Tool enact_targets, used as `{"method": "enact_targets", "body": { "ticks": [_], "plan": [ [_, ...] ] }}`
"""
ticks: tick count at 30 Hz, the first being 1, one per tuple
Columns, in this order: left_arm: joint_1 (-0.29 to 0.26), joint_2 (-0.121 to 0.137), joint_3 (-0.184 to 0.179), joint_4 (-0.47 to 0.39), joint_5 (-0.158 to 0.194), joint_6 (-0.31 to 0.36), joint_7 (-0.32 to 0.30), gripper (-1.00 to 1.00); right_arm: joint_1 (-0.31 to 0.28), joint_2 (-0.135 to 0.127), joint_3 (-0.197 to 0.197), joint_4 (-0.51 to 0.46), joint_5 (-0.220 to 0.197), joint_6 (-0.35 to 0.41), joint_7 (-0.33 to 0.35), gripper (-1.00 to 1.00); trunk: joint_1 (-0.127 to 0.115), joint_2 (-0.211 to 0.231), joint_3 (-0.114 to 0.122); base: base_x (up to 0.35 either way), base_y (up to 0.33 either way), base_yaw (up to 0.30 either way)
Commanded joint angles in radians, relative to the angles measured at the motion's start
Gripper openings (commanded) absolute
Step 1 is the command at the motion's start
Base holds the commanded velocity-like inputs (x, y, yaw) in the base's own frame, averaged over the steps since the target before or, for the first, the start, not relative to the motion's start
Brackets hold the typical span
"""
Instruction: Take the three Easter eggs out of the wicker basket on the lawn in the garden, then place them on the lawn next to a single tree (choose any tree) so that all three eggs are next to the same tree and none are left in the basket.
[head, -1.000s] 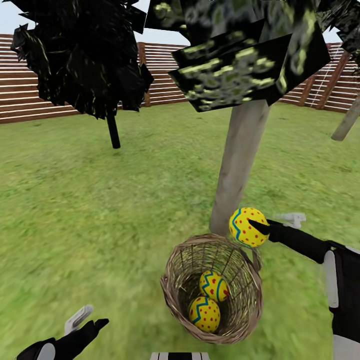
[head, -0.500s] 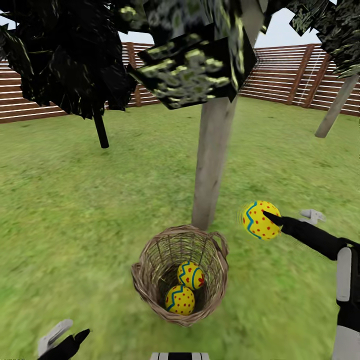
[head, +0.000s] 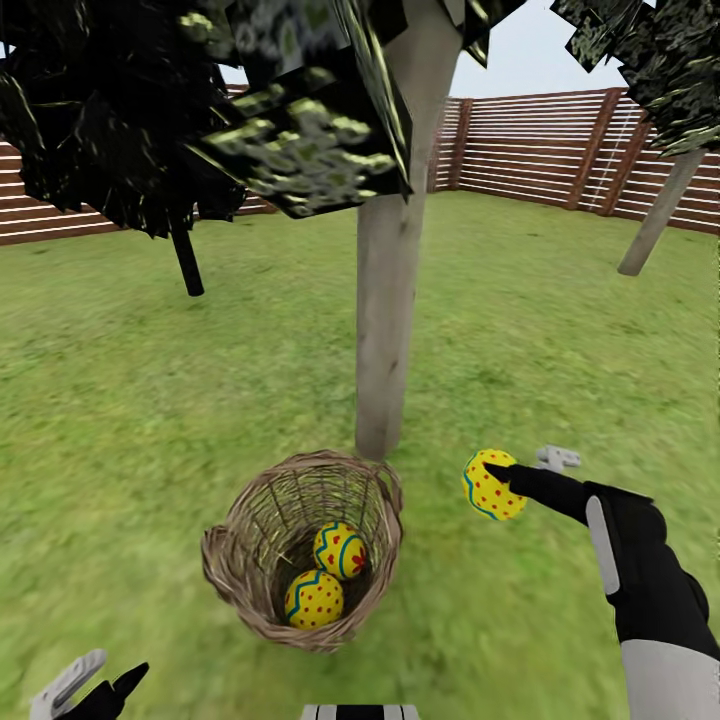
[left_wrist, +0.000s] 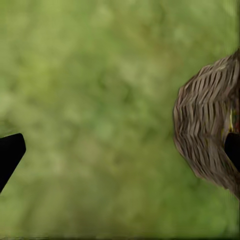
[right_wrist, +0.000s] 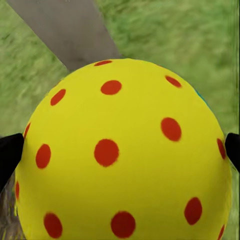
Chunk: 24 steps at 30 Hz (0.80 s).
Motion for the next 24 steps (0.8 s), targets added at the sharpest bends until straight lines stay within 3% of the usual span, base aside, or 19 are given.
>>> {"method": "enact_targets", "body": {
  "ticks": [1, 4, 7, 9, 13, 24],
  "plan": [
    [0.0, 0.0, 0.002, -0.002, 0.002, 0.006, -0.001, 1.0, -0.001, 0.0, 0.002, 0.007, -0.002, -0.002, 0.001, -1.0, 0.0, 0.0, -0.001, -0.005, -0.316, 0.0],
    [0.0, 0.0, 0.003, -0.002, 0.002, 0.006, 0.001, 1.0, 0.001, 0.006, 0.016, 0.029, -0.002, -0.031, -0.01, -1.0, 0.0, 0.0, -0.001, -0.045, -0.316, 0.0],
    [0.002, 0.0, 0.004, -0.002, 0.002, 0.006, 0.001, 1.0, -0.002, 0.027, 0.044, 0.087, -0.004, -0.066, -0.087, -1.0, 0.0, 0.0, -0.001, -0.064, -0.316, 0.035],
    [0.013, -0.001, 0.034, -0.003, 0.004, 0.006, -0.005, 1.0, -0.018, 0.035, 0.051, 0.155, -0.006, -0.125, -0.135, -1.0, 0.0, 0.0, -0.001, -0.069, -0.316, 0.169],
    [0.021, -0.003, 0.069, -0.007, 0.006, 0.007, -0.009, 1.0, -0.032, 0.042, 0.058, 0.215, -0.006, -0.178, -0.156, -1.0, 0.0, 0.0, -0.001, -0.07, -0.316, 0.245],
    [0.023, -0.003, 0.076, -0.006, 0.006, 0.009, -0.008, 1.0, -0.036, 0.071, 0.126, 0.313, -0.002, -0.275, -0.208, -1.0, 0.0, 0.0, -0.001, -0.015, -0.317, 0.275]
  ]
}}
